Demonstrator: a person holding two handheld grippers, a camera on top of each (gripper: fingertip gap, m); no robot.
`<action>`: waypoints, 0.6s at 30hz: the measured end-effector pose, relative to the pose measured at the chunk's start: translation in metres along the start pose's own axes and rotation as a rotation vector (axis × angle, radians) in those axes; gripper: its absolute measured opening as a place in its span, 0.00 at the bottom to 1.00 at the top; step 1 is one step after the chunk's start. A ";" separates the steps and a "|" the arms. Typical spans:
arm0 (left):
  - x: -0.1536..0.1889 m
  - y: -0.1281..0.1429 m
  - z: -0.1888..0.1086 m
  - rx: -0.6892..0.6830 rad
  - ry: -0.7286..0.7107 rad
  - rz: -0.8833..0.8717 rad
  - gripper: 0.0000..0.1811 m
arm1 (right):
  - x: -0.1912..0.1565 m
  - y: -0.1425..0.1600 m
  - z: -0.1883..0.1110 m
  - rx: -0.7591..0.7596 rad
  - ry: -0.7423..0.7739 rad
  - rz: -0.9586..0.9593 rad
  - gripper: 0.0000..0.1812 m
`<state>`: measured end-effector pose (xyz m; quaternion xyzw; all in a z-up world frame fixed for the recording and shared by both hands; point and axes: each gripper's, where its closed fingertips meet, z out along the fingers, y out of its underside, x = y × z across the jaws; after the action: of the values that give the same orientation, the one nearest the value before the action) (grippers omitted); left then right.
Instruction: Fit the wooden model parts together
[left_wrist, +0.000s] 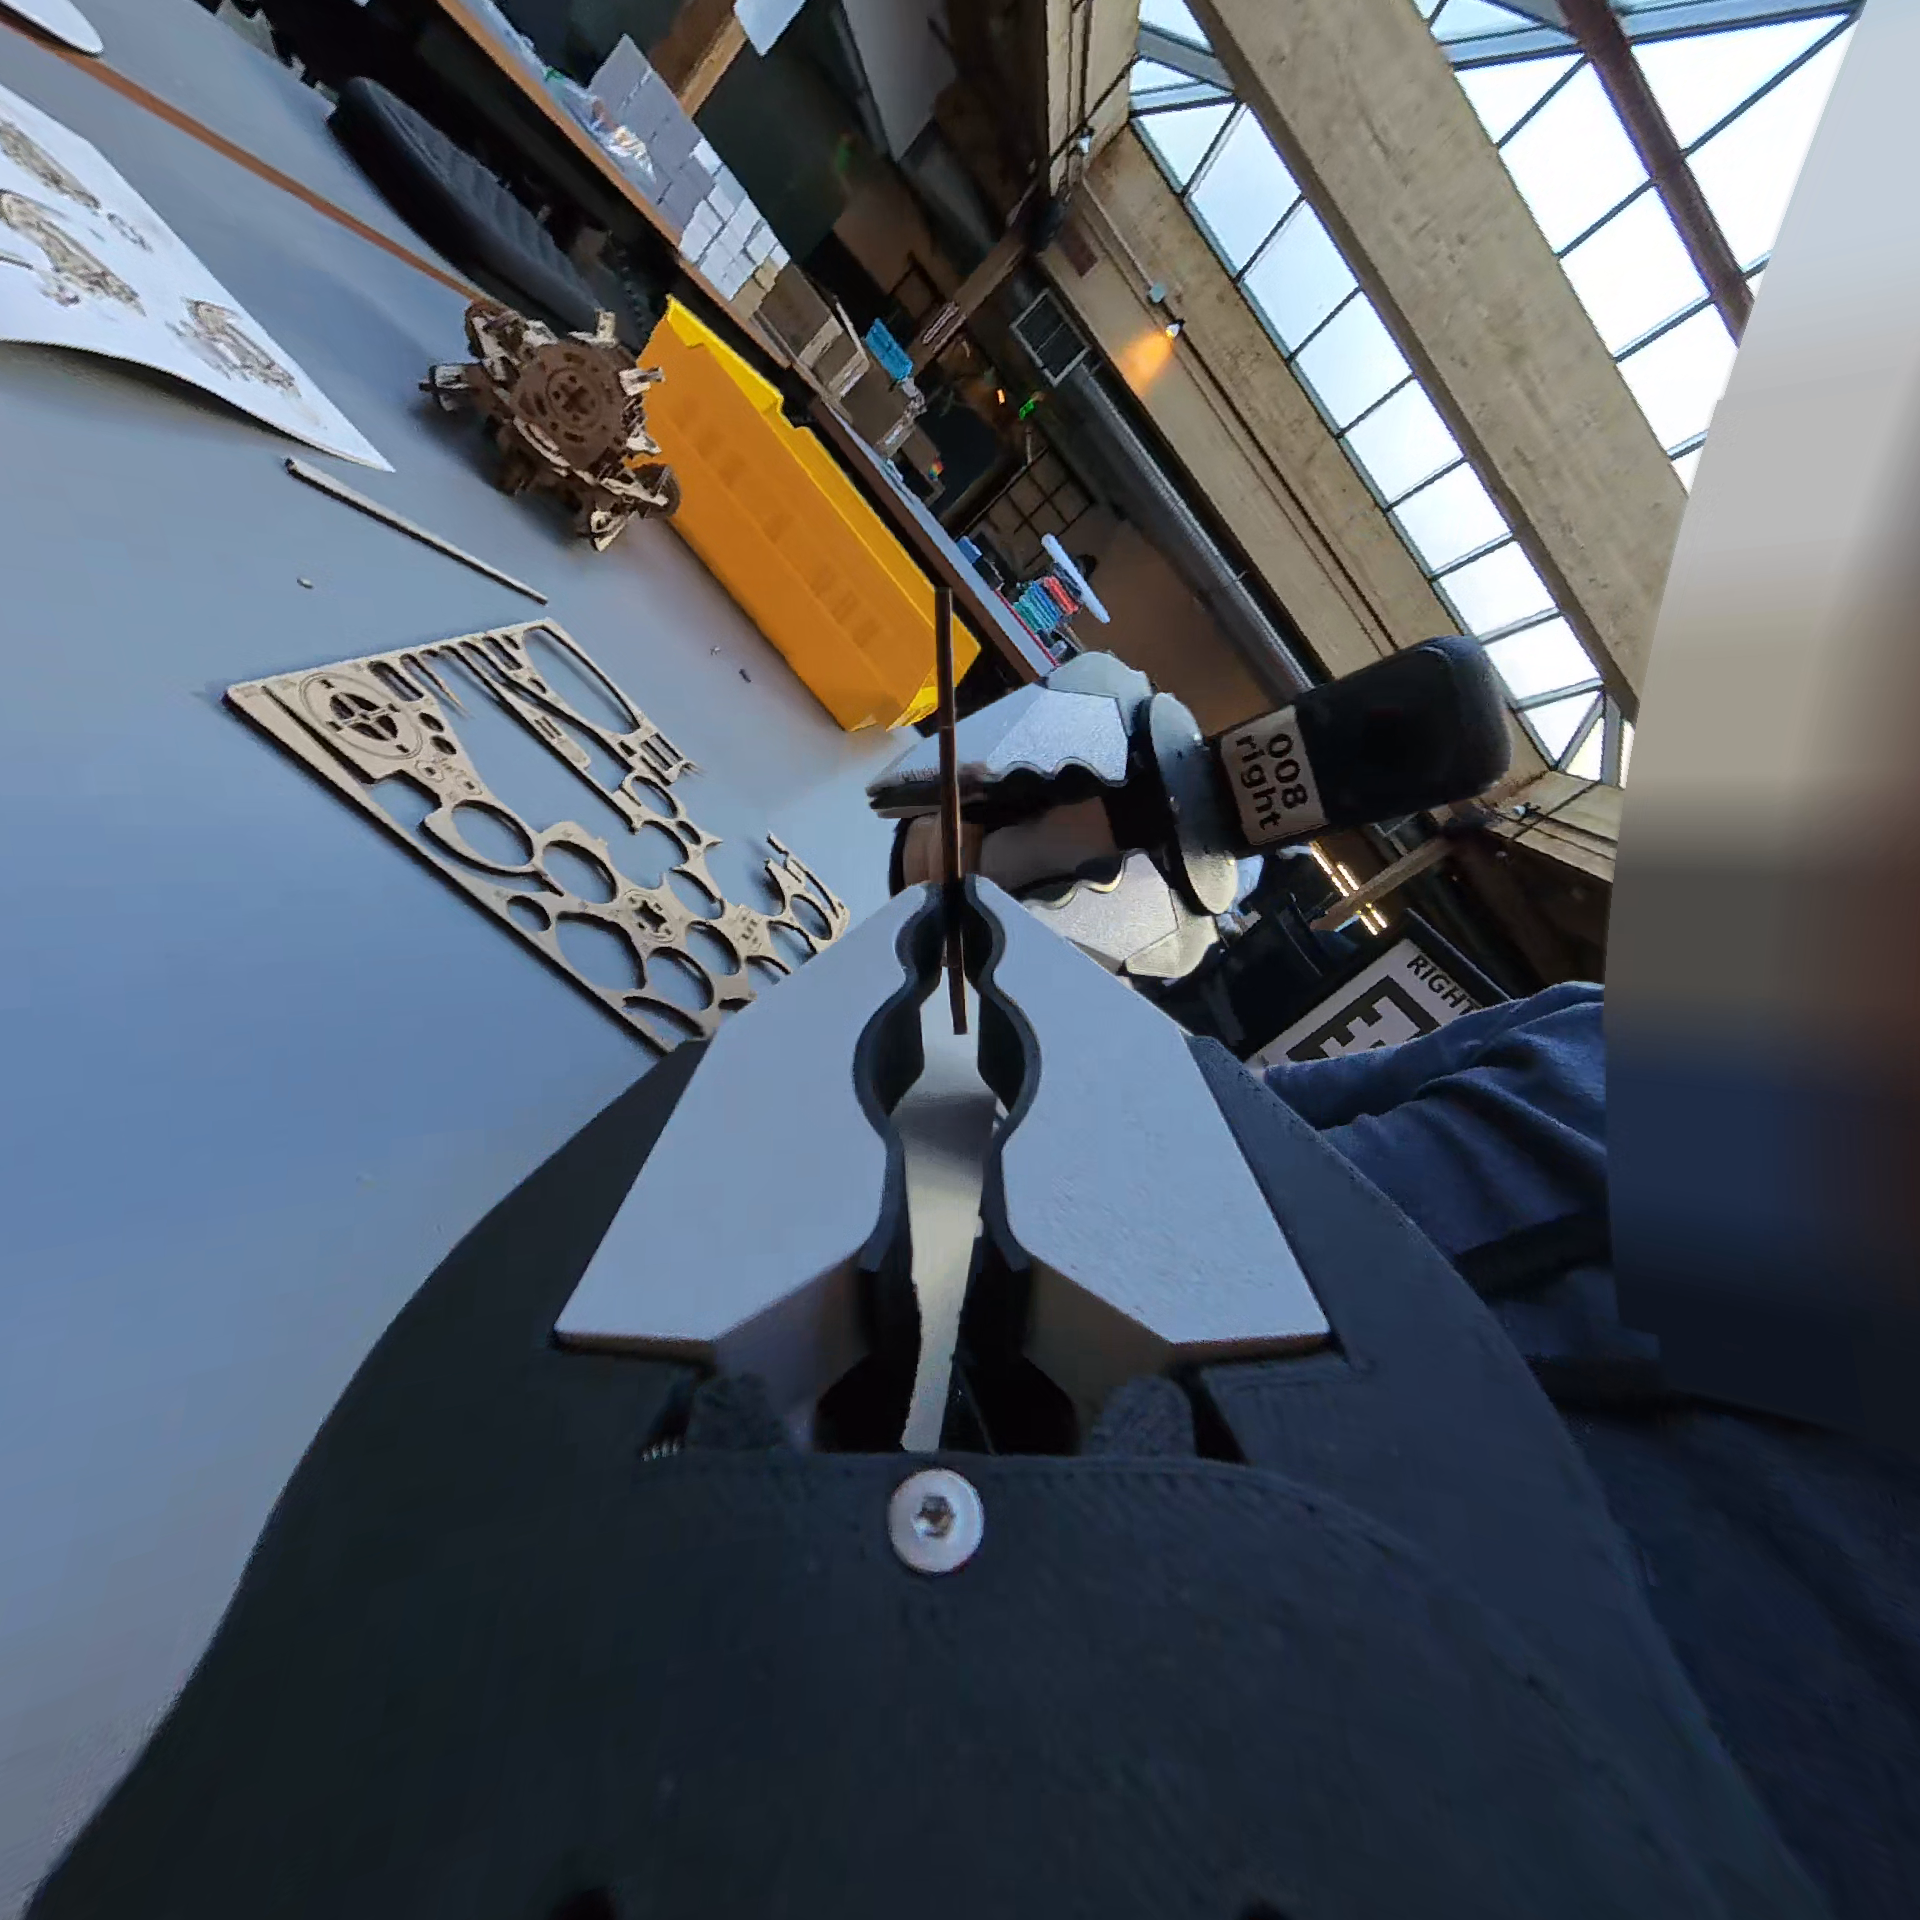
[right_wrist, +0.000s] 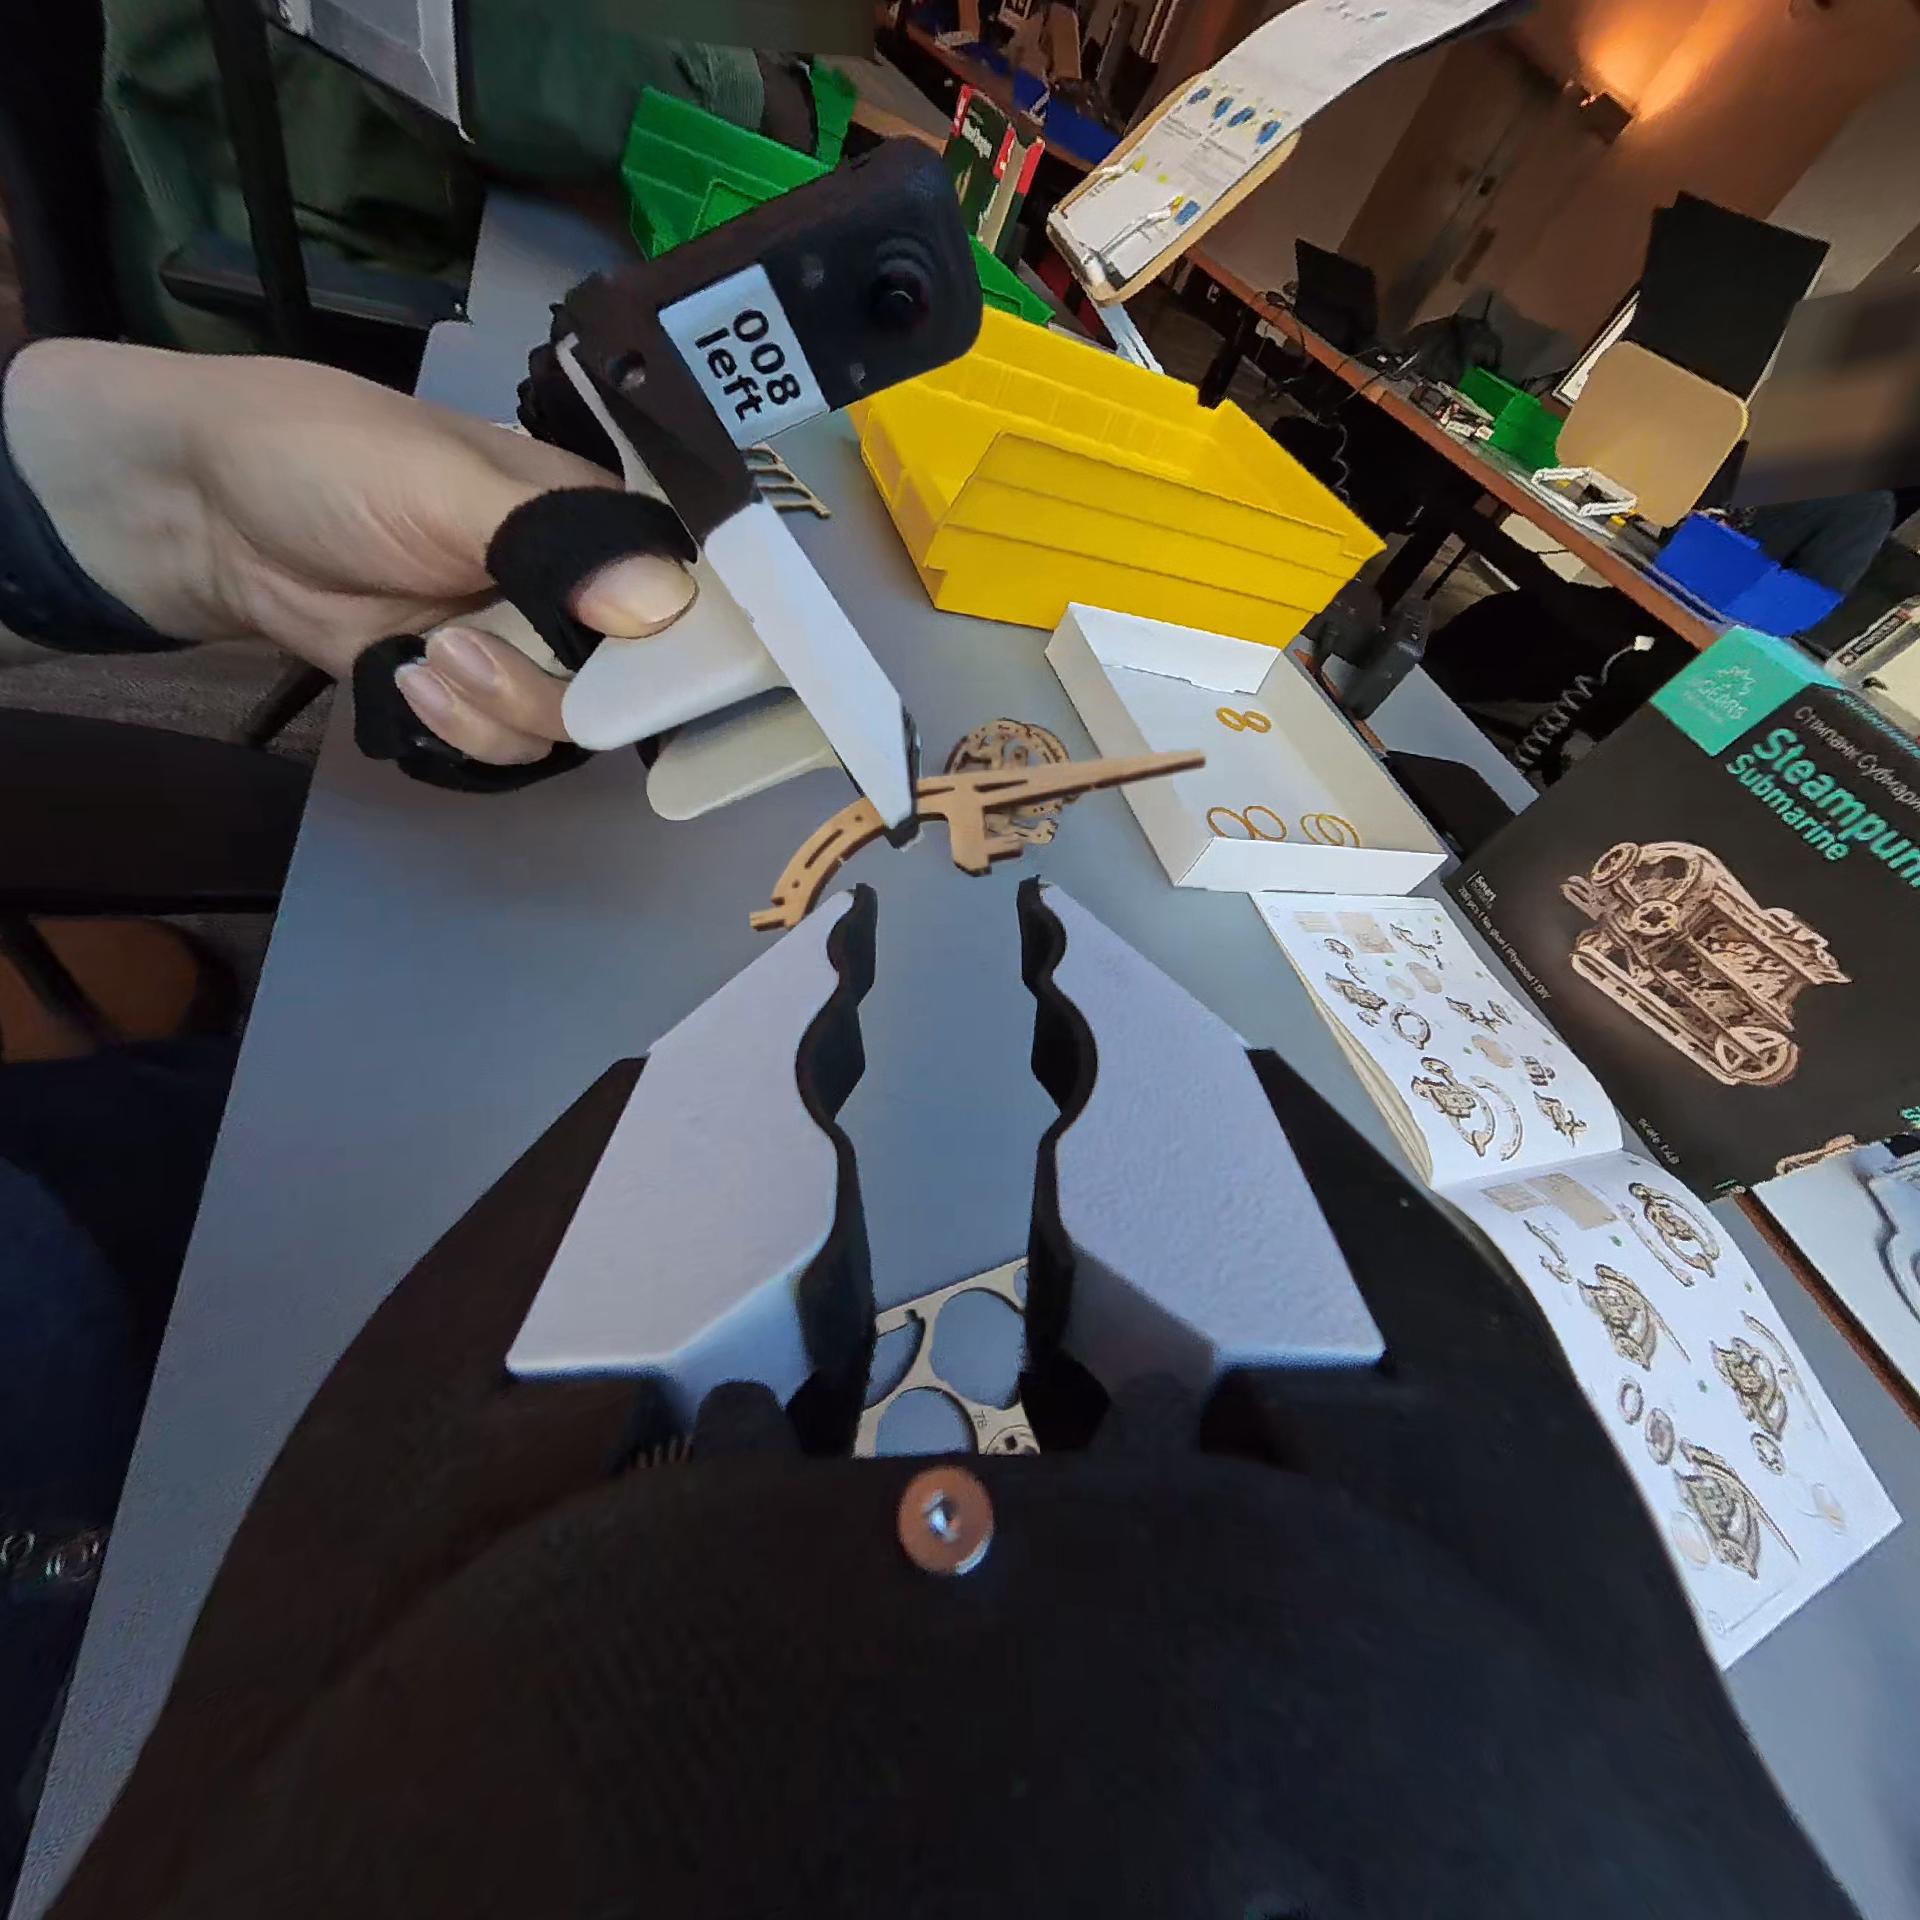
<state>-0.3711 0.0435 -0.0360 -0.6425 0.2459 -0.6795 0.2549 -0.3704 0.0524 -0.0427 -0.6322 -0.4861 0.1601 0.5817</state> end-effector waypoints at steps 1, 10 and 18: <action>-0.007 0.001 -0.002 -0.001 -0.034 -0.011 0.00 | -0.002 0.004 0.003 -0.019 -0.002 0.002 0.15; -0.103 0.008 -0.070 -0.081 -0.570 -0.091 0.00 | -0.011 0.049 0.010 -0.113 -0.030 0.085 0.18; -0.117 -0.001 -0.072 -0.219 -0.731 -0.012 0.00 | -0.014 0.057 0.008 -0.038 -0.024 0.110 0.18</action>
<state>-0.4374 0.1220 -0.1263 -0.8673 0.2060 -0.3766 0.2520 -0.3591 0.0540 -0.1007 -0.6672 -0.4603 0.1902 0.5539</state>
